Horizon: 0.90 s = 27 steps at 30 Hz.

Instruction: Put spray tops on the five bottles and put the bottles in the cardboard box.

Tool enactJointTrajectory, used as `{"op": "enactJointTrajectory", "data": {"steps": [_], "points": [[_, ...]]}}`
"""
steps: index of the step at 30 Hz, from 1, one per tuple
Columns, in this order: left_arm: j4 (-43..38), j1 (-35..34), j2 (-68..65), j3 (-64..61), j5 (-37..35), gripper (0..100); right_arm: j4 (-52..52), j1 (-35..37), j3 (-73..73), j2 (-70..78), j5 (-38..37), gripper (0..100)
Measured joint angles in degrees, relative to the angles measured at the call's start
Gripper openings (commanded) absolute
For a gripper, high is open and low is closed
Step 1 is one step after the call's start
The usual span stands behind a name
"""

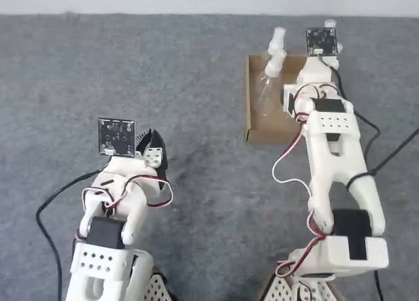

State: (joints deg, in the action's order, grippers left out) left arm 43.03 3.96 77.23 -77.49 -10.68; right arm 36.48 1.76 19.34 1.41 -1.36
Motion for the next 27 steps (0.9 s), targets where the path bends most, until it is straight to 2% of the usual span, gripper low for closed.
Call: {"op": "enactJointTrajectory", "data": {"steps": [13, 21, 27], "points": [[0.0, 0.0, 0.0, 0.0, 0.0, 1, -0.1, 0.1, 0.0, 2.5, 0.0, 1.0], [0.0, 0.0, 0.0, 0.0, 0.0, 1, -0.1, 0.1, 0.0, 2.5, 0.4, 20.0], [0.0, 0.0, 0.0, 0.0, 0.0, 1, -0.1, 0.0, 0.0, 2.5, 0.4, 22.1]]}}
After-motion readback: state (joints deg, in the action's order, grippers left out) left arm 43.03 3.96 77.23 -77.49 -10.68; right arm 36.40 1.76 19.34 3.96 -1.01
